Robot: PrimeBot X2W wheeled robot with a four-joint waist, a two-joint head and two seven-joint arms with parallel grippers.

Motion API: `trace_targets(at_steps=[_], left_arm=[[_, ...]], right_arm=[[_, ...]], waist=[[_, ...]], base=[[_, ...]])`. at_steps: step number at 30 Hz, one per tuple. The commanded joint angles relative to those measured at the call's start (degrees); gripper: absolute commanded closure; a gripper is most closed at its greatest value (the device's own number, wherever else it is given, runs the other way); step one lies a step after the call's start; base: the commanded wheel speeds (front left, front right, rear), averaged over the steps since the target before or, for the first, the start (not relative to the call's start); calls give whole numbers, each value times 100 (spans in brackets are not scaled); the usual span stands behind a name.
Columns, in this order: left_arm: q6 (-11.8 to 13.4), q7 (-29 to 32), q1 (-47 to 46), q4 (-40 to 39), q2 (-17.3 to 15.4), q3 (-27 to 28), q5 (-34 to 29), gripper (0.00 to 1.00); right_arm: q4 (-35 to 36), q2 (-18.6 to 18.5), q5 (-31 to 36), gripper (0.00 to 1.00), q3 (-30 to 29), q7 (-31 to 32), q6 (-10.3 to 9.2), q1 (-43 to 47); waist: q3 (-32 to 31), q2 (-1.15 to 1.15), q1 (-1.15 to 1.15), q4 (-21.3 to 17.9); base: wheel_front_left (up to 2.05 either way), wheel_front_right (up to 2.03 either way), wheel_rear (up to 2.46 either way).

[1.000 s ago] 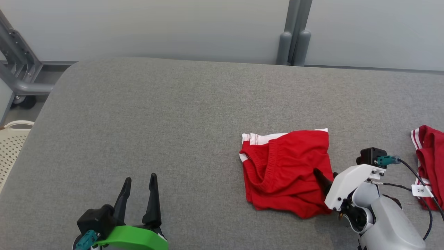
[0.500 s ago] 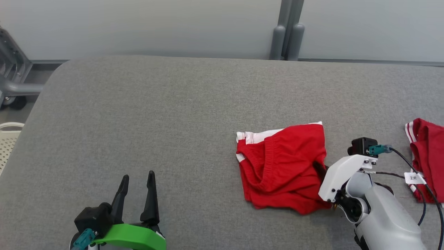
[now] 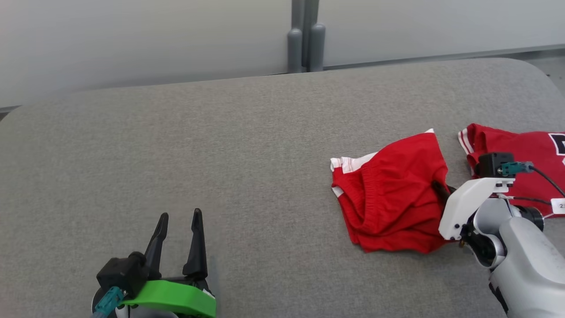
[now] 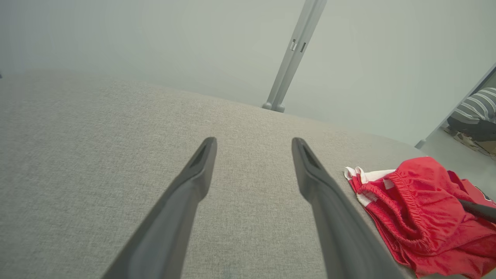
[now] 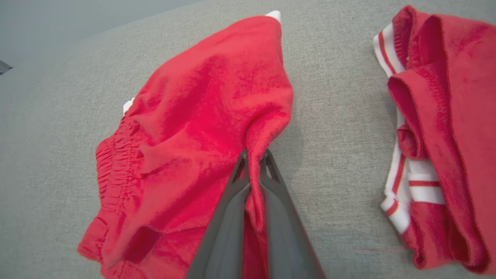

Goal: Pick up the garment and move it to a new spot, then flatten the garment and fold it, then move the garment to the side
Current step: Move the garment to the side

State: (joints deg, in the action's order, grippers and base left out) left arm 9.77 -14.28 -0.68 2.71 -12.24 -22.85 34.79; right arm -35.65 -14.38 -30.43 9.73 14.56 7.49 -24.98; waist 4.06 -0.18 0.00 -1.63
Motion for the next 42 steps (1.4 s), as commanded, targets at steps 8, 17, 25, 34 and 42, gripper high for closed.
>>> trace_targets(at_steps=[8, 17, 25, 34, 42], left_arm=[[2, -29, -307, -91, -56, -56, -177, 0], [-12, -3, -509, -35, -100, -99, -246, 0], [-7, 1, -502, 68, -98, -112, -206, 0], [38, -40, -345, 61, -48, -68, -147, 0], [58, -32, -351, -11, -107, -37, -156, 0]], right_arm=[[437, -234, 170, 100, -236, 189, 0, -191], [643, -129, 318, 100, -355, 227, 0, -328], [742, -65, 402, 100, -334, 158, 0, -456], [1161, -305, 510, 100, -338, 454, 0, -695], [1449, -784, 616, 100, -510, 681, 0, -697]], waist=[[331, 18, 0, -1041], [493, 18, 0, -1327], [410, 18, 0, -1176], [237, 18, 0, -1040], [329, 18, 0, -1015]], base=[[0, 0, 0], [0, 0, 0], [0, 0, 0], [0, 0, 0], [0, 0, 0]])
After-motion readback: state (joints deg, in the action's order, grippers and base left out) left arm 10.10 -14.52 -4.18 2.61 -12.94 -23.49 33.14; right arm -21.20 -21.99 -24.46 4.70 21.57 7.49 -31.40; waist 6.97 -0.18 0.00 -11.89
